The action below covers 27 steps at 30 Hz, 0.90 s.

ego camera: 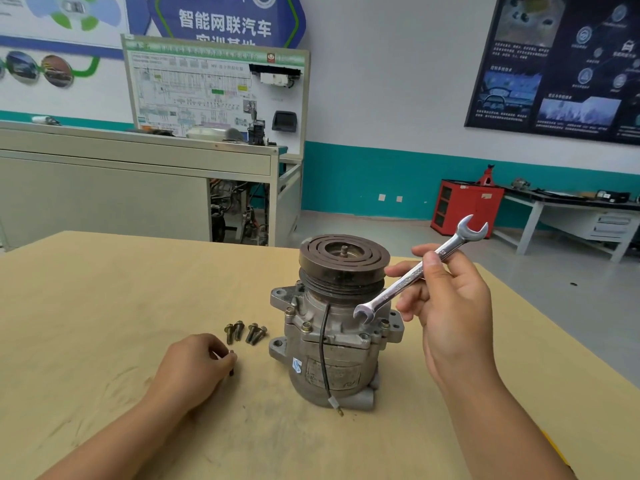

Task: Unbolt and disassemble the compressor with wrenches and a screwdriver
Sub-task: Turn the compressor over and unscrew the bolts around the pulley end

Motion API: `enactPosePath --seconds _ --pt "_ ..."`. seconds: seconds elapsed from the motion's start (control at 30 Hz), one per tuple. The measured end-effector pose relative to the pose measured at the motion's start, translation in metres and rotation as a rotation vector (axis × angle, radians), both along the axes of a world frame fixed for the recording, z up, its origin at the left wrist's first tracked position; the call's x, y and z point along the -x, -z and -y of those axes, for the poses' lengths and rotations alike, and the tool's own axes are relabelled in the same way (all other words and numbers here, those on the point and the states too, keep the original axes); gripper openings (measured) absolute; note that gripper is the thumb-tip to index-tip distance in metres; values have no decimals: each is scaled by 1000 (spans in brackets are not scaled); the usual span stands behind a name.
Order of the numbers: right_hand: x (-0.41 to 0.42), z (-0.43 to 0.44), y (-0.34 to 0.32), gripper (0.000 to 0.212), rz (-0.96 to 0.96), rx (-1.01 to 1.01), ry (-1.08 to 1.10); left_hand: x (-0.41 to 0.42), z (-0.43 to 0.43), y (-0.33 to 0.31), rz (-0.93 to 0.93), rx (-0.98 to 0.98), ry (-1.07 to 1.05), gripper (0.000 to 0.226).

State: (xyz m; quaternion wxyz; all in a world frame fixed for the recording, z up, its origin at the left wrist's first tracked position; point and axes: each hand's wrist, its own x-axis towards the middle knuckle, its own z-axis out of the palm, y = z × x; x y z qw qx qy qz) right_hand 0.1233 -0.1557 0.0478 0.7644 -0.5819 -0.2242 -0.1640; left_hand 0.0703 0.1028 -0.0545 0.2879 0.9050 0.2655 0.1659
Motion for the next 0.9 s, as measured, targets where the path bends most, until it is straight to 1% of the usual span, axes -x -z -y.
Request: enactPosePath --seconds 0.17,0.3,0.43,0.63,0.8,0.9 --pt "-2 4 -5 21 45 27 124 -2 4 4 -12 -84 7 15" --pt "-1 9 -10 21 152 99 236 -2 4 7 23 -96 10 17" --pt "-3 10 -8 21 224 197 311 -1 4 10 59 -187 40 20" --pt "-10 7 3 21 213 275 329 1 8 11 74 -242 66 24" --pt "-14 9 7 22 201 270 321 2 10 13 46 -271 79 28" --pt "-14 10 7 21 206 263 334 3 10 13 78 -270 83 29"
